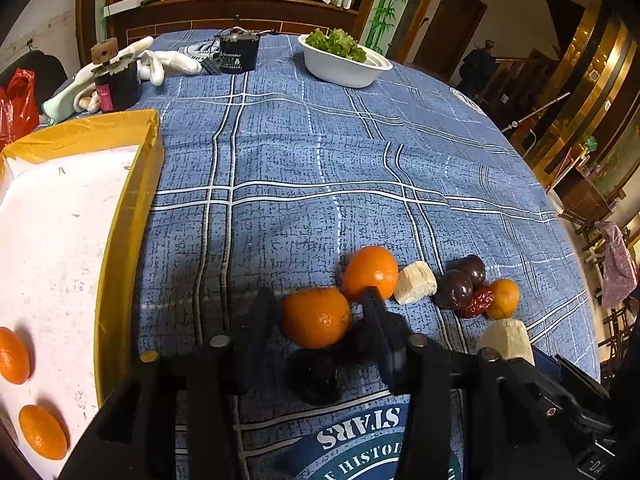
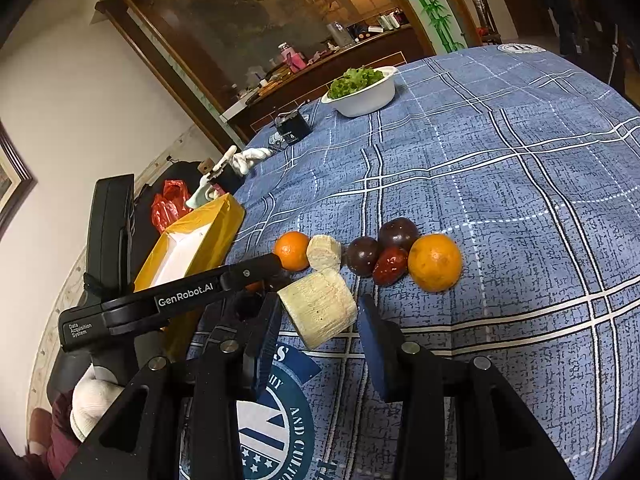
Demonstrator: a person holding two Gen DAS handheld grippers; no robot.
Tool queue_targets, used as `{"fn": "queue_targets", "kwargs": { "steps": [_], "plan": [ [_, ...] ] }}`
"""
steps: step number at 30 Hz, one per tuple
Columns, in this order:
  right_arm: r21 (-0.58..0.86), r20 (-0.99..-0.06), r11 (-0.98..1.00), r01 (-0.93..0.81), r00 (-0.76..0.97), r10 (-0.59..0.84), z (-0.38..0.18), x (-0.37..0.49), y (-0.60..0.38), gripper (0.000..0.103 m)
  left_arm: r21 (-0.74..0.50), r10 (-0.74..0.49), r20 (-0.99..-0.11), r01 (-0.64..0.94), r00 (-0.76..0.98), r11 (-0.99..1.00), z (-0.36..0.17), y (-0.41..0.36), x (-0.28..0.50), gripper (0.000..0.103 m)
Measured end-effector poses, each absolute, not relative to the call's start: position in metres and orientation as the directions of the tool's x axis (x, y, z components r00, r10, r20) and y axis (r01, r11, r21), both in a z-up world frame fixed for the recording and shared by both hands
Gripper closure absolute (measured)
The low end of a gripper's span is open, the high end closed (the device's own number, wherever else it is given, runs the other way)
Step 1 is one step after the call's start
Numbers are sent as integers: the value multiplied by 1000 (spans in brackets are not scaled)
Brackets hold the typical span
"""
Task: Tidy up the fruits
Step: 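Grasp the beige cube with the right tool while the left tool grasps a tangerine, then carry the cube and tangerine into the tray and open both tools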
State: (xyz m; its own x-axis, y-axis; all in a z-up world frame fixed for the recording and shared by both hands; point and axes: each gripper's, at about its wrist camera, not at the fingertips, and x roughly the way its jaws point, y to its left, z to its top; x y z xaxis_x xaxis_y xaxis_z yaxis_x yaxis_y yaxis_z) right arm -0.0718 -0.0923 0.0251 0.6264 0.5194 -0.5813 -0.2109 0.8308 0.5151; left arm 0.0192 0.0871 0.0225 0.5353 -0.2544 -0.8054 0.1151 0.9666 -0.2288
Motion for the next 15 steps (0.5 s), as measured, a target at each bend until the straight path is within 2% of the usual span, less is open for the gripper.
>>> {"fn": "queue_targets", "kwargs": {
  "steps": [4,12,15],
  "plan": [
    [503,-587,840,-205,632,506,25,-72,-92,60,-237,-258,-791,110,554,965,26,89,12,72],
    [499,-597,842,-202,624,504,23,-70,-91,60,-358,-329,-746,67,579,931,36,105,-8,72],
    [492,-605,847,-199,622,498,21,-69,-89,60,-348,-309,-743,51,594,936,38,104,-16,72]
  ]
}}
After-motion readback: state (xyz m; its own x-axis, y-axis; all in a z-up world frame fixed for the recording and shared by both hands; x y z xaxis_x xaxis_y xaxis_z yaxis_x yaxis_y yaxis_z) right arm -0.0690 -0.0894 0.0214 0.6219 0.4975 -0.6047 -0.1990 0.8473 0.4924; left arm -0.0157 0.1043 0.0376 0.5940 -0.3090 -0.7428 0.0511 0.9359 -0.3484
